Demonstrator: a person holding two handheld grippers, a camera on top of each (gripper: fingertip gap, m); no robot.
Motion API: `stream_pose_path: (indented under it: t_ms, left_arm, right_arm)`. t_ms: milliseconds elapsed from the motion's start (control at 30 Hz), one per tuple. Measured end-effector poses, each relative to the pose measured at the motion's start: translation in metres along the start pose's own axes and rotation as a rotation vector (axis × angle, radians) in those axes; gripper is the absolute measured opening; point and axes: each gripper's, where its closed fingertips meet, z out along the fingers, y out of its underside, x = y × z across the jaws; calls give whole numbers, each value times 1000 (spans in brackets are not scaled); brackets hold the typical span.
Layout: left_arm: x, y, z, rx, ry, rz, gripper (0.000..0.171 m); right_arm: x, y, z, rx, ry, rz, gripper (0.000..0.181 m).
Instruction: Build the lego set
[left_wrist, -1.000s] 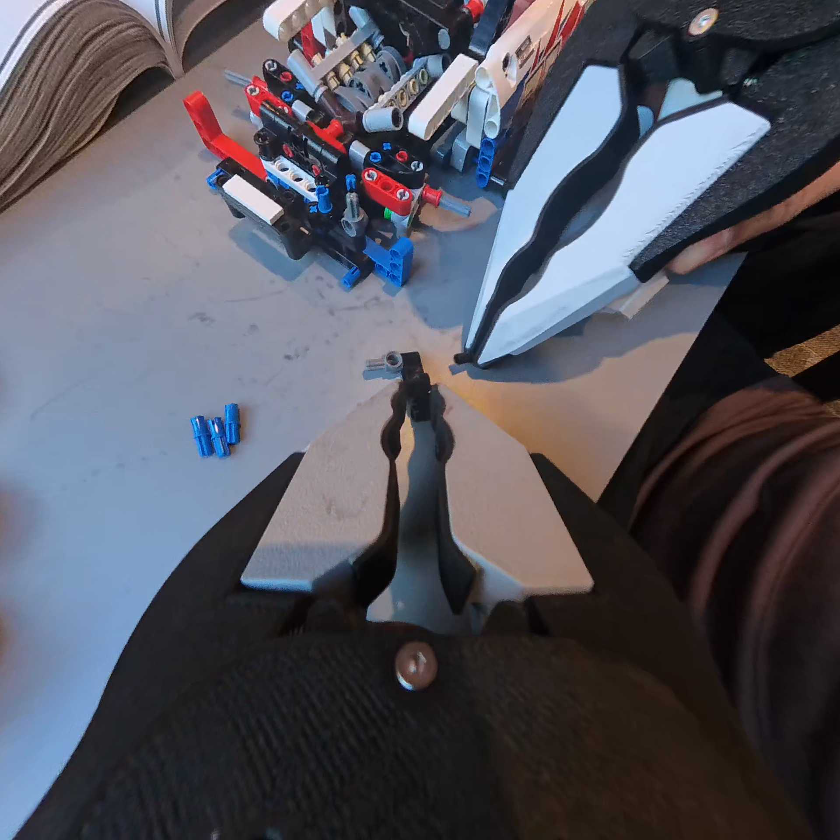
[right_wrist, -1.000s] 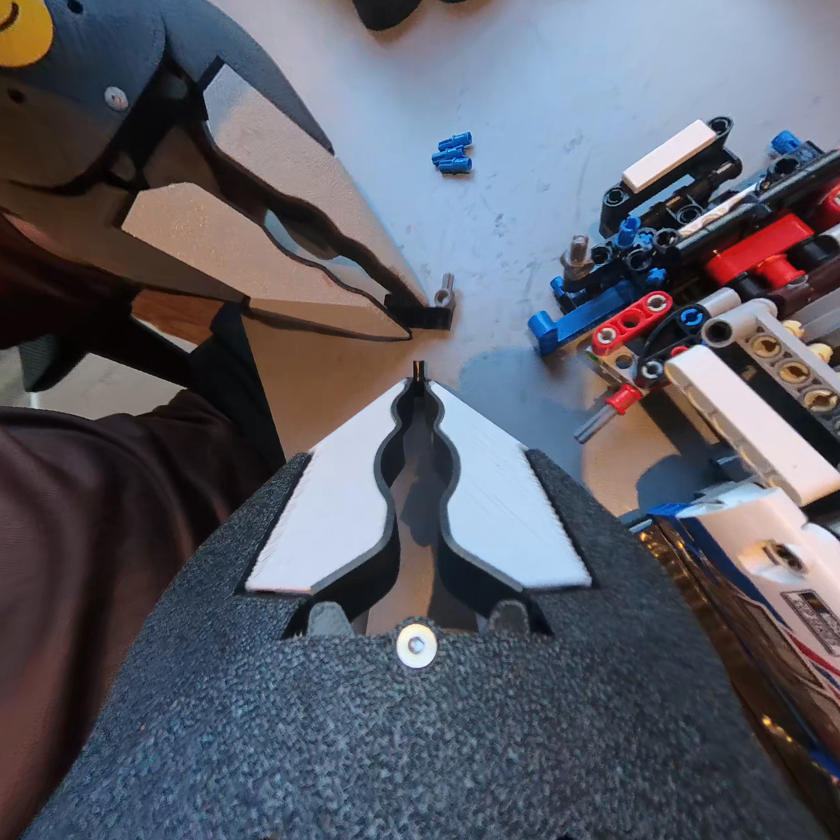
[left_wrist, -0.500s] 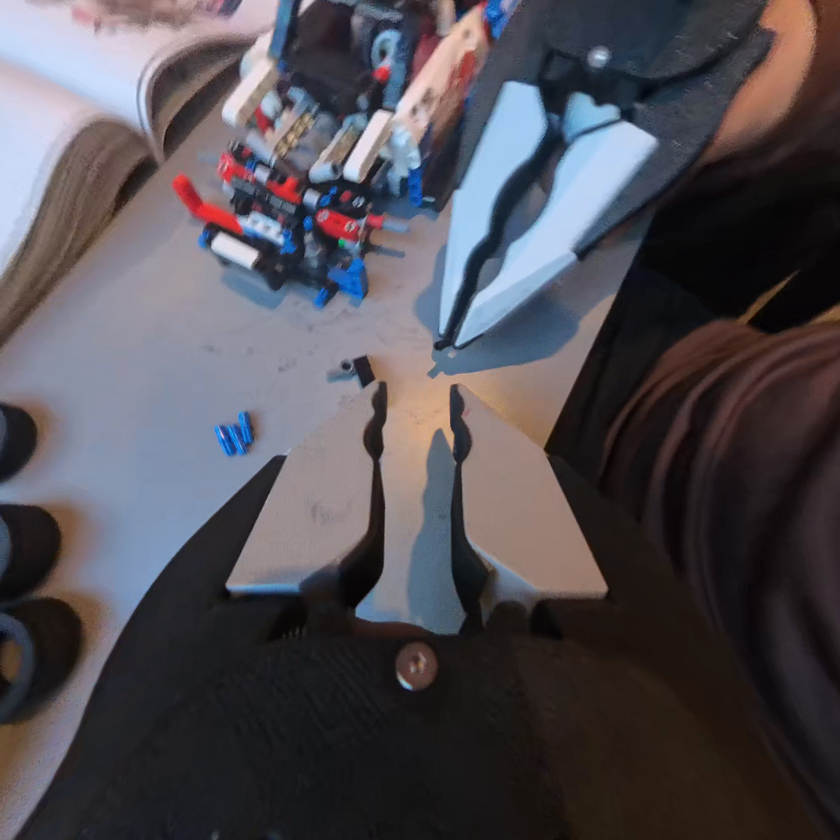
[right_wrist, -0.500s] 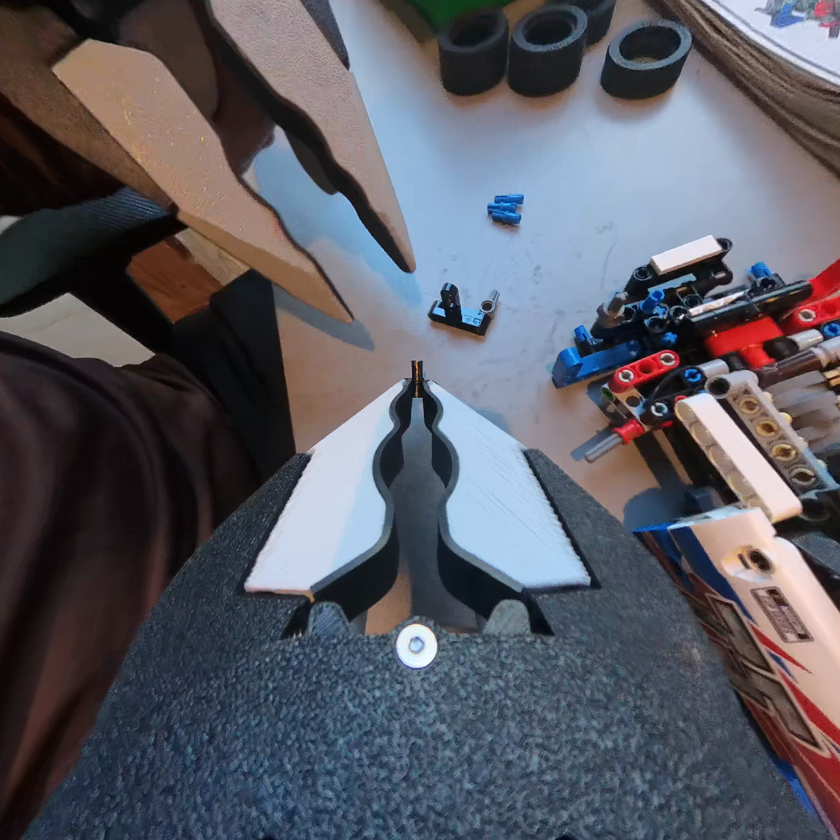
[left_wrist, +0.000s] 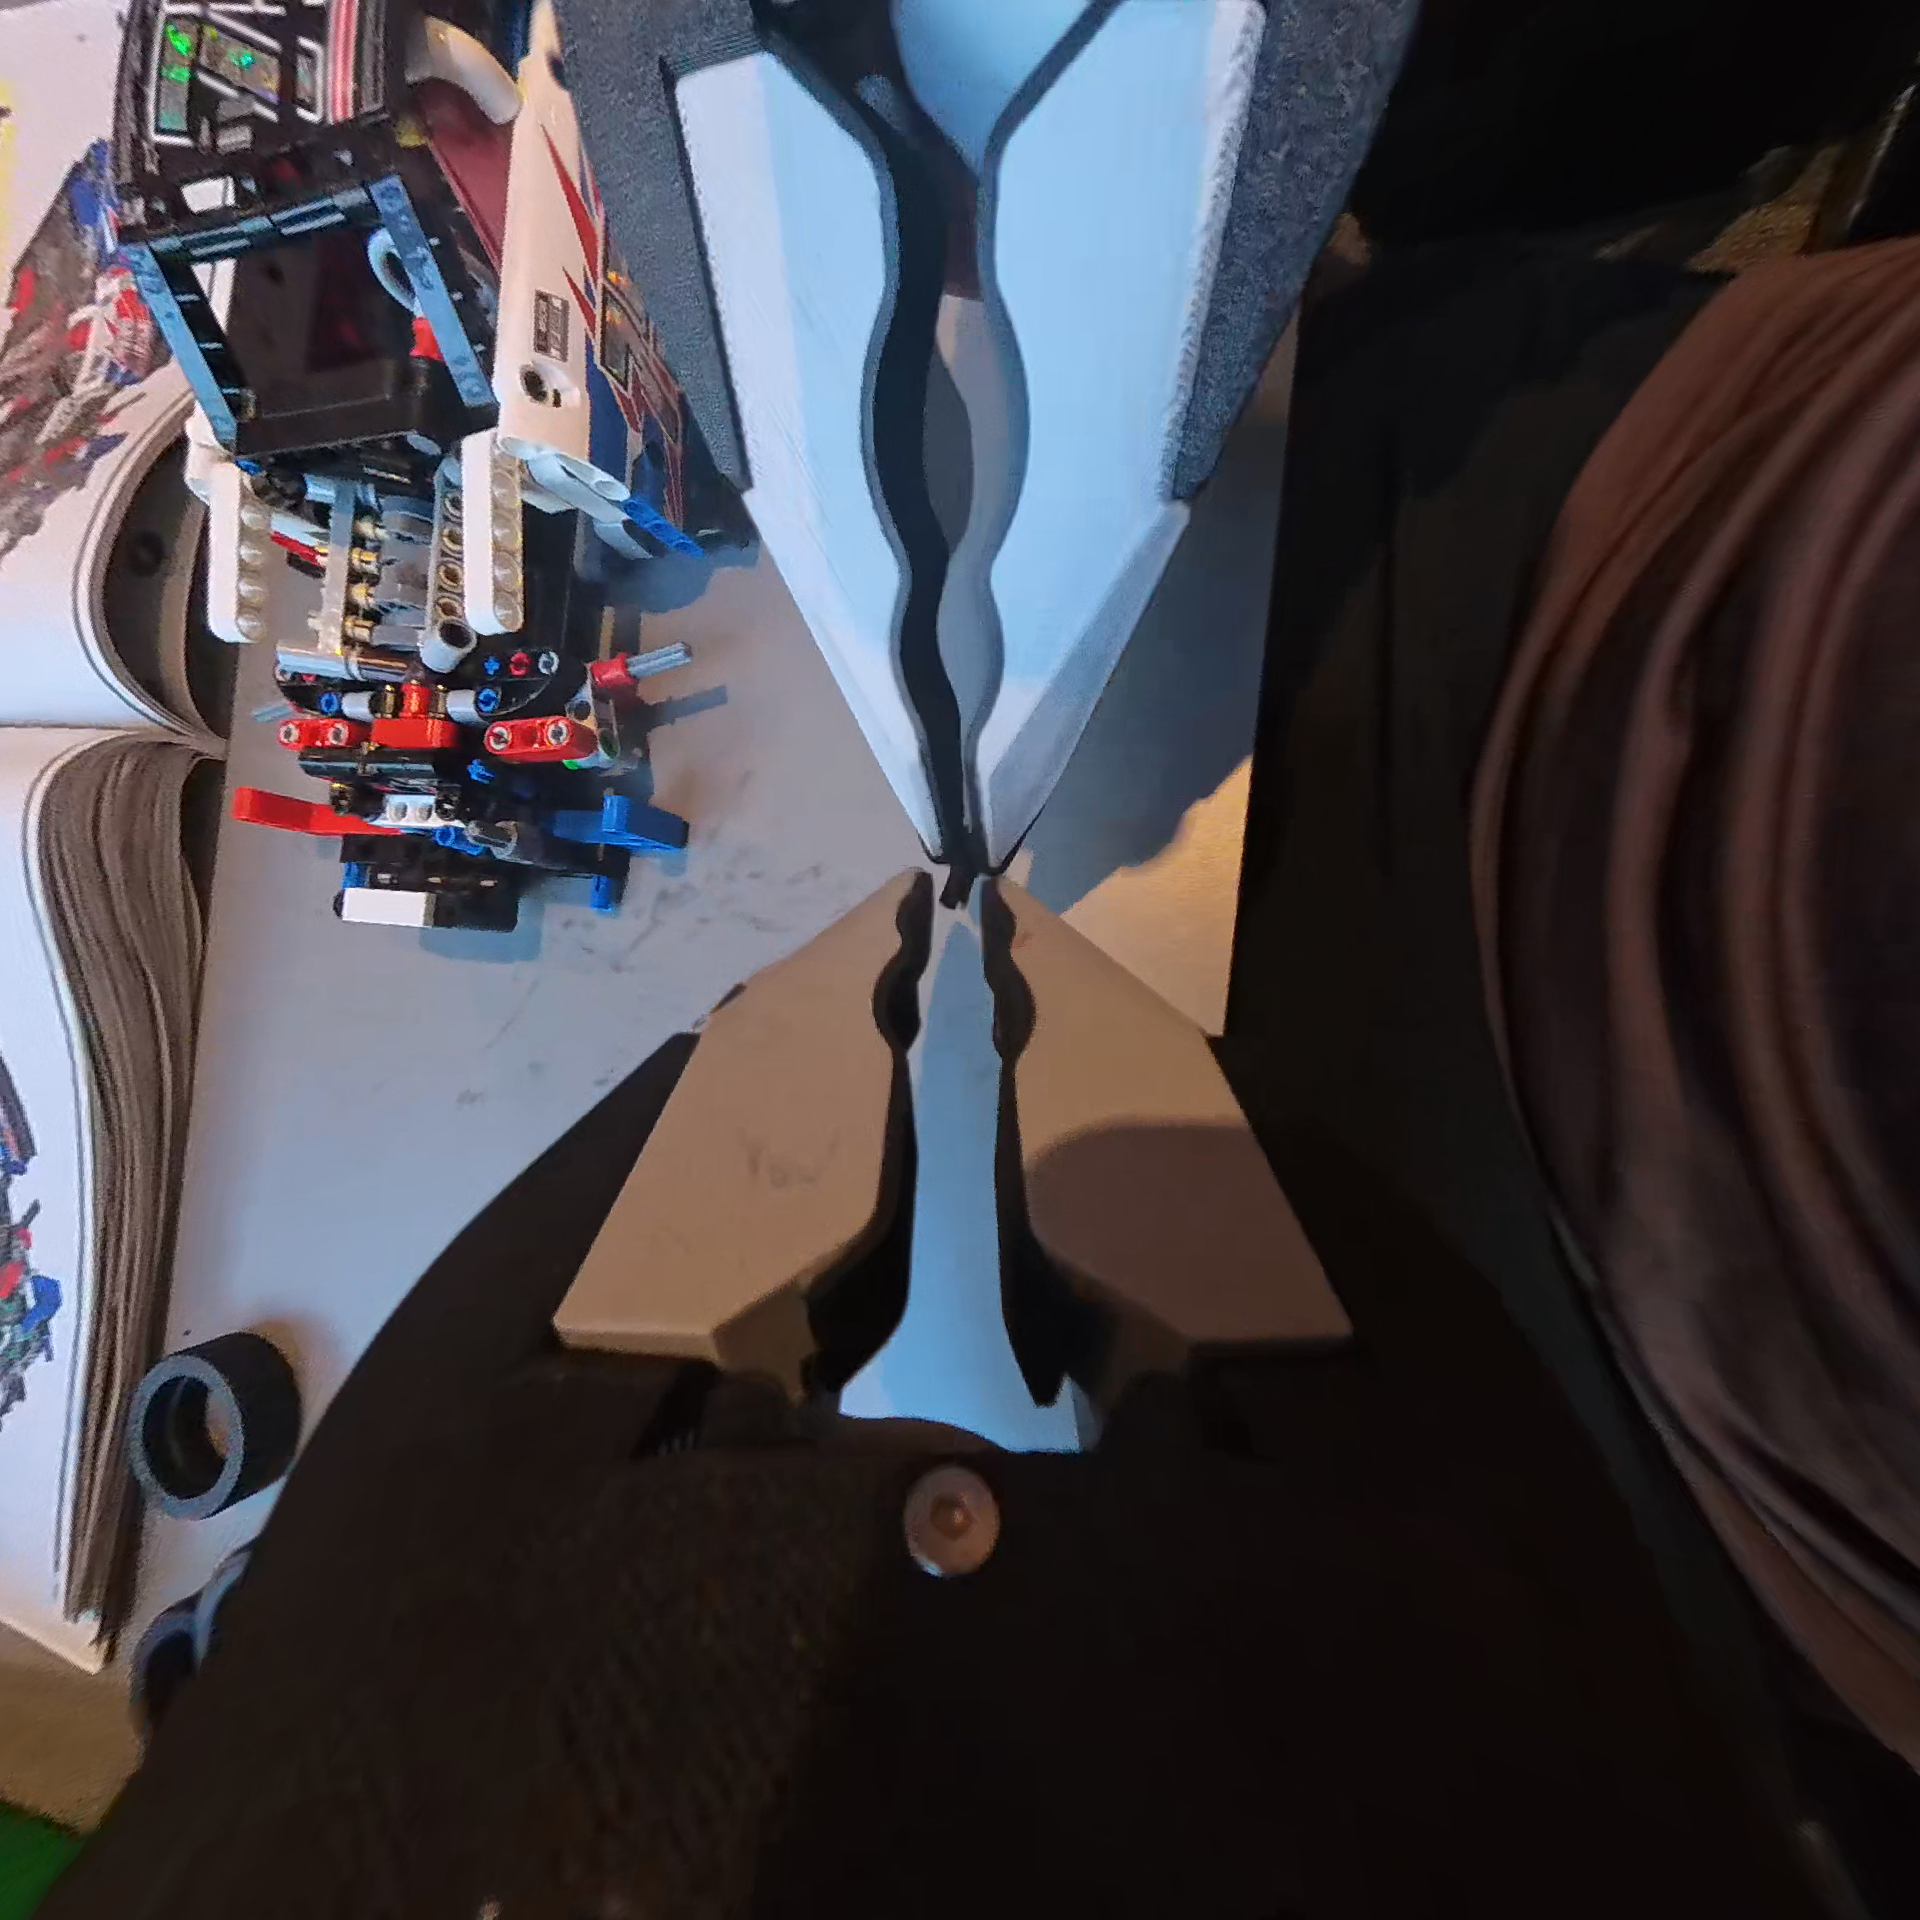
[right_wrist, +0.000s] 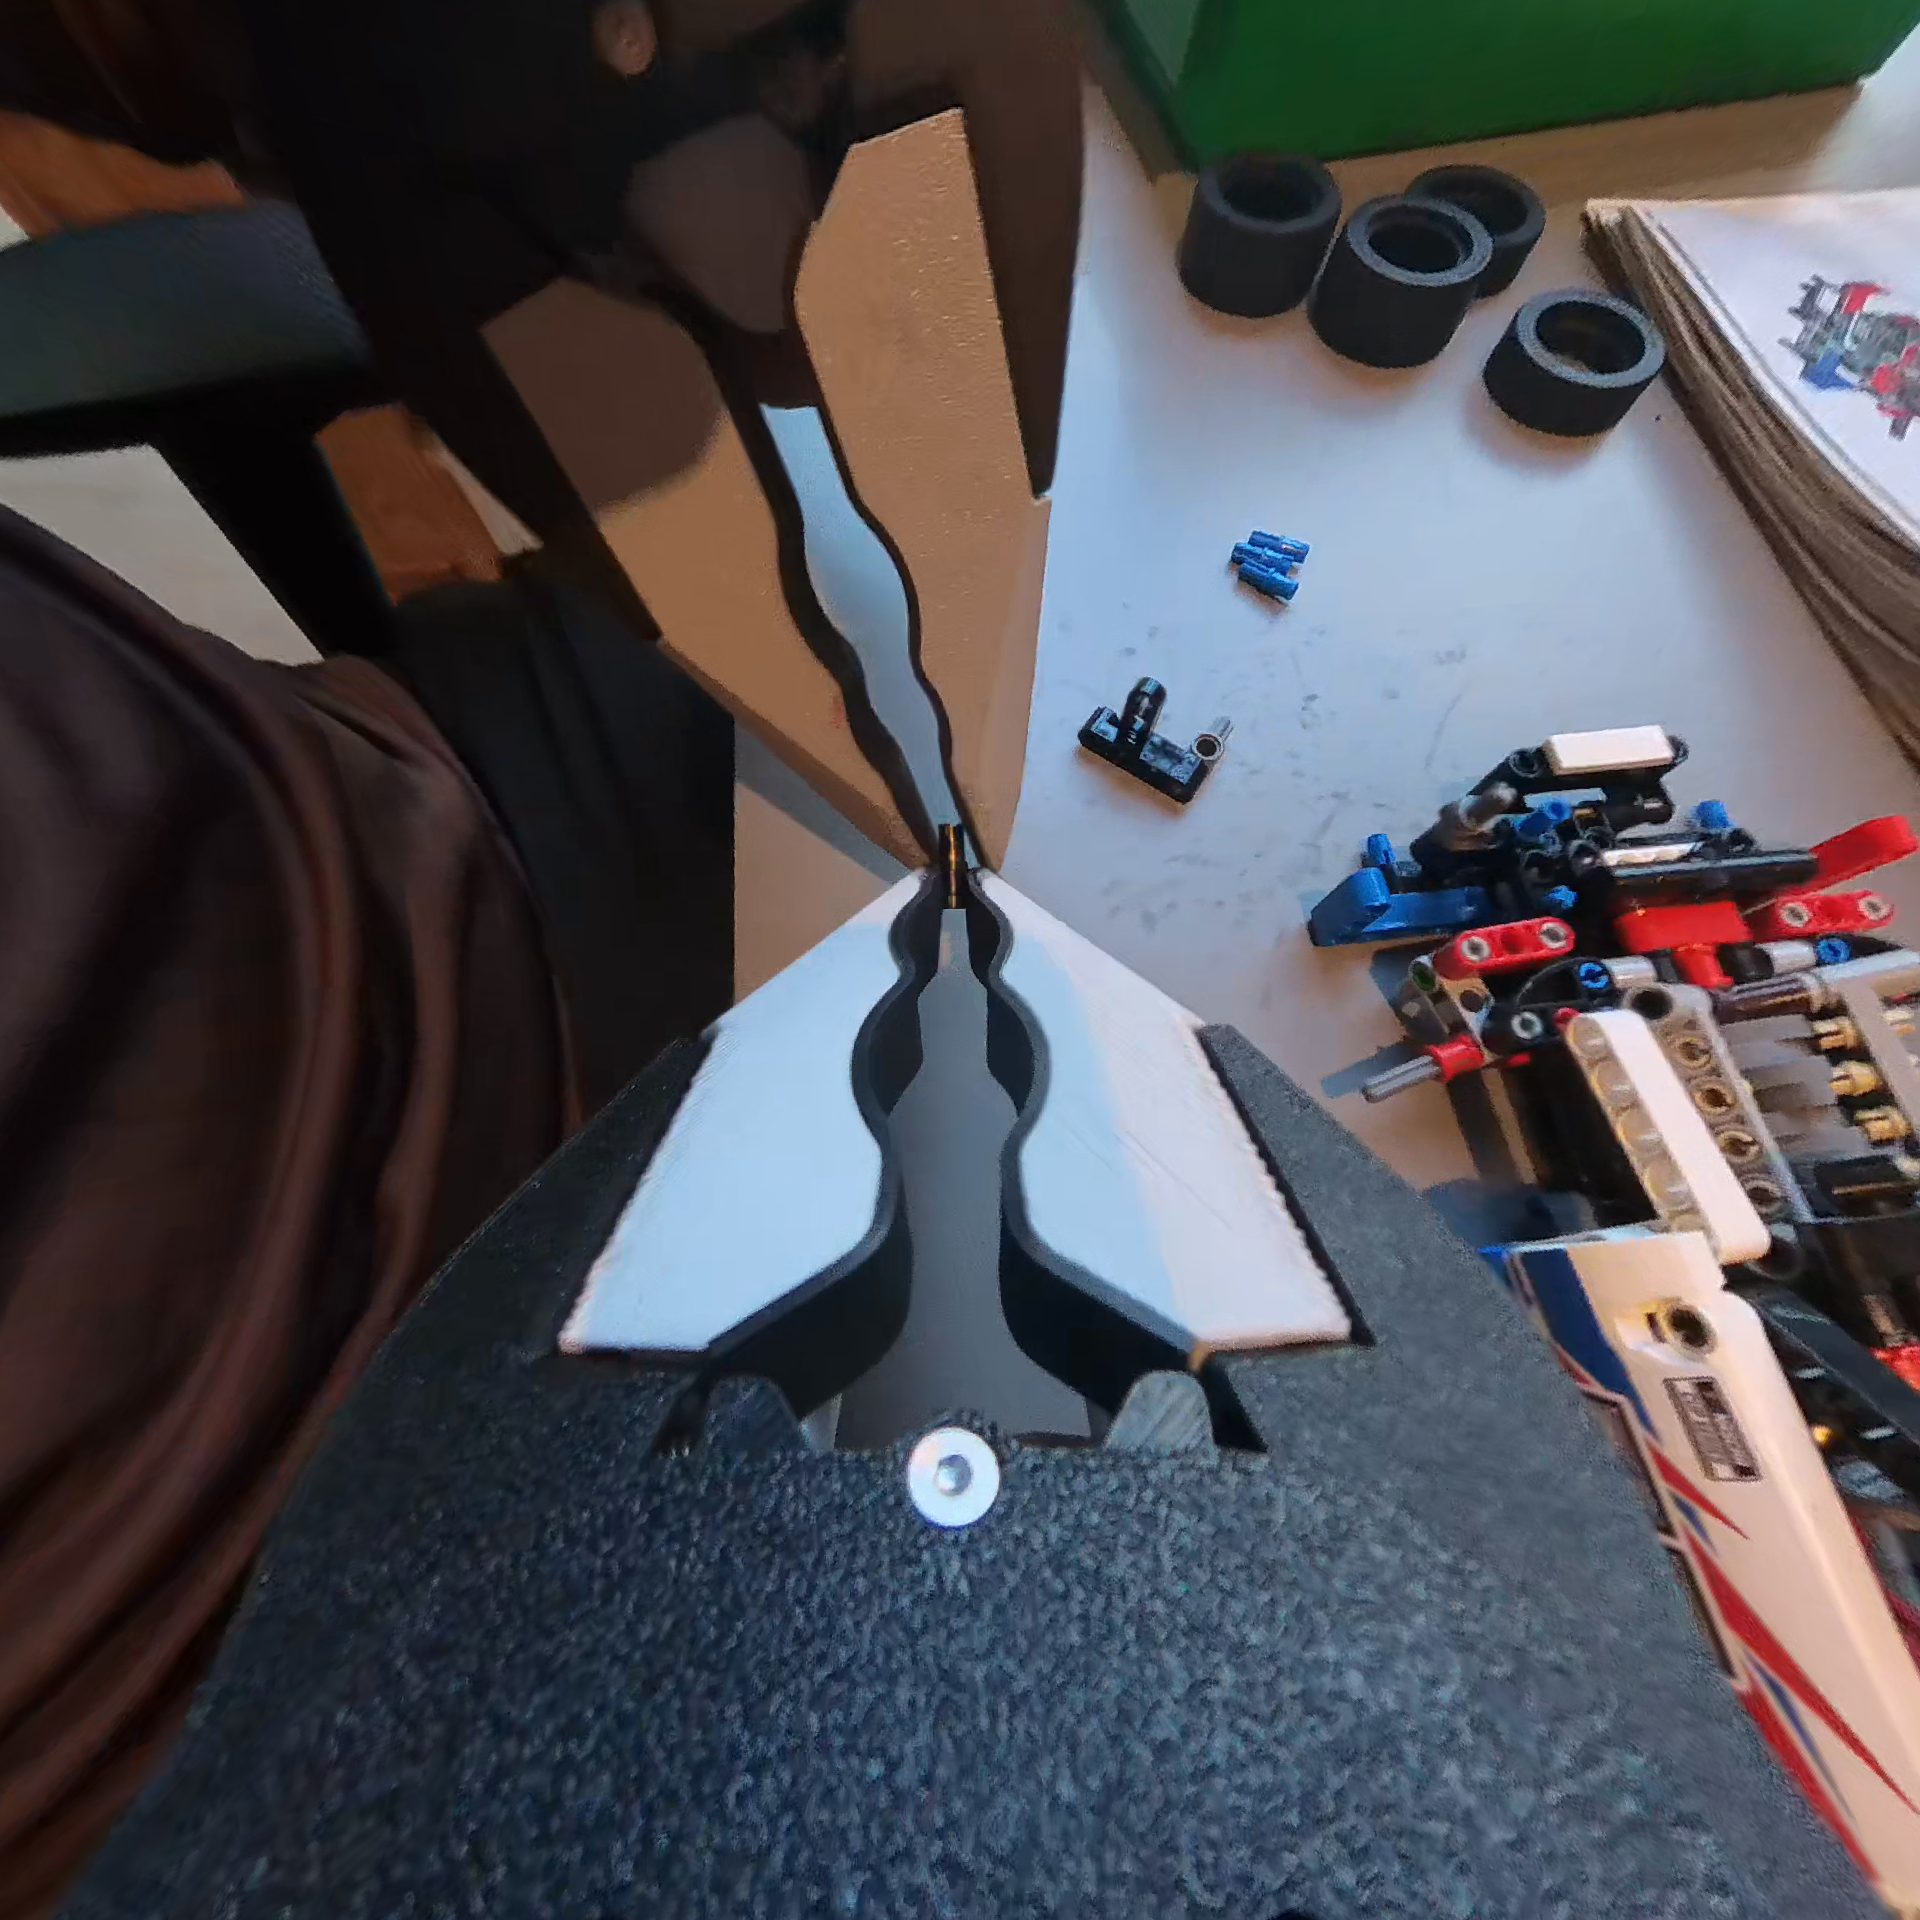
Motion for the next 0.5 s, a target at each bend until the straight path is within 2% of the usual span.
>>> stream_pose_path:
  t_ms: [33,300,400,500]
  left_arm:
    - [1,0,-1,8,8,-11,3]
    - [5,-1,-4,62,68,-95,2]
    - [4,-2,-8,131,46,-56,2]
    - [8,-13,-19,257,44,-9,1]
  right_arm:
    - [0,0,0,-2,11,-26,4]
    - [-4,-2,1,4,49,-117,5]
    - [-2,-2,0,13,69,-137,9]
    - [-8,-3,-3,26,46,-161,9]
